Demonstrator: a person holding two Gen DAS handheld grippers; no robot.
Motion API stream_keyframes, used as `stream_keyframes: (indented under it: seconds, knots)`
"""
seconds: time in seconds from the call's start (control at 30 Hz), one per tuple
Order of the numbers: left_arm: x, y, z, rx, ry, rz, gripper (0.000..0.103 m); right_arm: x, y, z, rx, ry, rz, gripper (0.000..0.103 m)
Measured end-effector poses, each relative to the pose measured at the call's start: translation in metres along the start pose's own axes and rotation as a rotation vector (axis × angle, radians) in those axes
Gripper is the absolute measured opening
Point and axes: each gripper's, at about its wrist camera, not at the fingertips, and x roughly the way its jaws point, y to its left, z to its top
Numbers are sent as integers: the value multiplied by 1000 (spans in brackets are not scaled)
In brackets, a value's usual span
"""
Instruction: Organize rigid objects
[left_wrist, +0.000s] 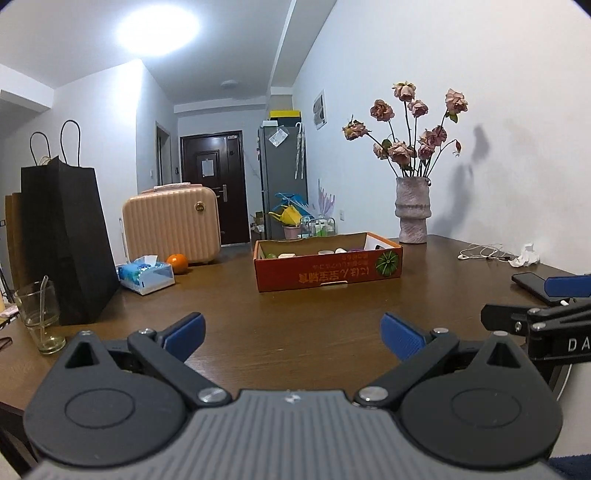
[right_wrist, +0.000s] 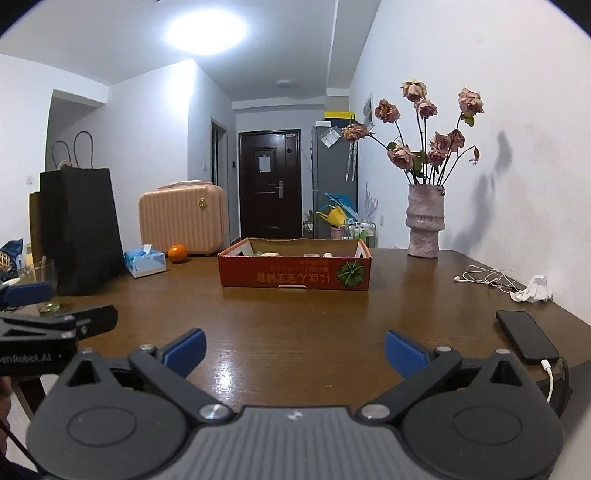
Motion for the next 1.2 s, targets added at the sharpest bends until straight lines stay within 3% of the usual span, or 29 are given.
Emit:
stream_keyframes:
  seconds: [1.2]
  knots:
    - [0, 3, -1, -6, 0, 8, 103, 0, 2, 0, -23, 7, 15, 103]
